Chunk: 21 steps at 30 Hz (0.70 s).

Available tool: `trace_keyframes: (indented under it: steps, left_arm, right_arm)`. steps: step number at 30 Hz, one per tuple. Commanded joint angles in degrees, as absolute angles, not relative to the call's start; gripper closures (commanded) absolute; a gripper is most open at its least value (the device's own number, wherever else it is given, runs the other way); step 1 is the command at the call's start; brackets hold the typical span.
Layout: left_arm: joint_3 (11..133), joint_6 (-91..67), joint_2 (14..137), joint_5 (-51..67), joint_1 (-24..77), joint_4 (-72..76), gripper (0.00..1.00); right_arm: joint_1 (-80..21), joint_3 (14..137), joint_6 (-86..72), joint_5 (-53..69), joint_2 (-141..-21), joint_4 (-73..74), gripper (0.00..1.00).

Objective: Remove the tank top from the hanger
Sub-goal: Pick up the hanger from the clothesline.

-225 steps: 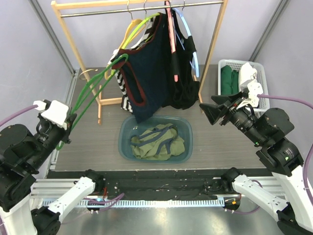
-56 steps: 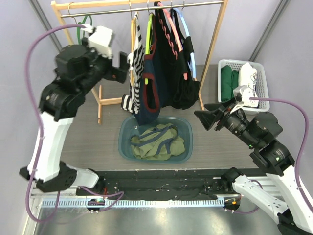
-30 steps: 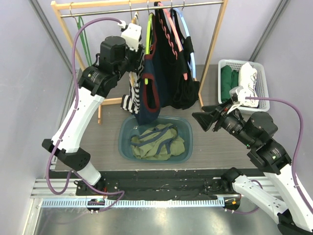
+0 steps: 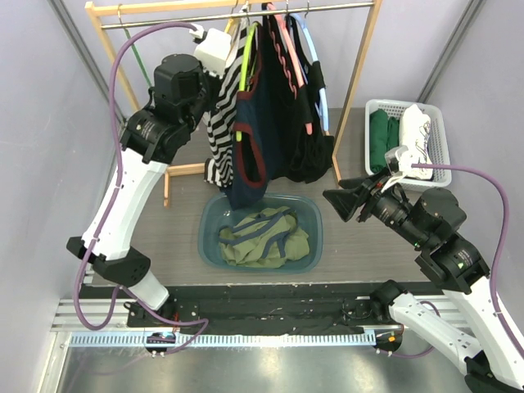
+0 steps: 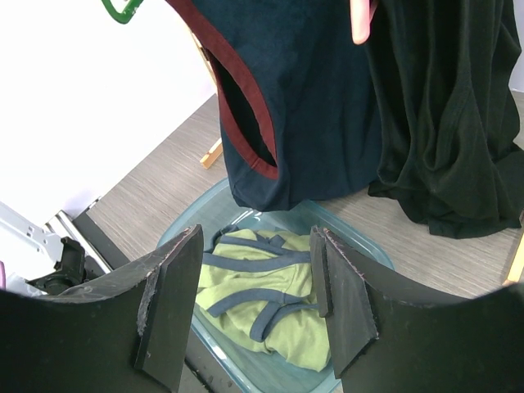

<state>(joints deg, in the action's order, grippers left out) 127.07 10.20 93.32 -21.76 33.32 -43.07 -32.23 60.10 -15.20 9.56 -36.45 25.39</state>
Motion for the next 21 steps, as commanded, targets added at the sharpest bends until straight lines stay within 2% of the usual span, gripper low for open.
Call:
trace_keyframes:
  steps: [1,9,21]
  left_arm:
    - [126.0,10.6,87.0,-24.0,33.5,-36.3,1.00]
    - [117.0,10.3,77.7,-19.0,33.5,-41.7,1.00]
    - [128.0,11.1,70.8,-9.3,33.5,-43.7,1.00]
  right_arm:
    - [-32.2,61.3,-14.9,9.4,-35.7,24.3,0.37]
    - [-32.2,62.3,-14.8,9.7,-36.3,24.9,0.38]
    - [-32.2,64.5,-15.0,9.0,-35.7,26.7,0.37]
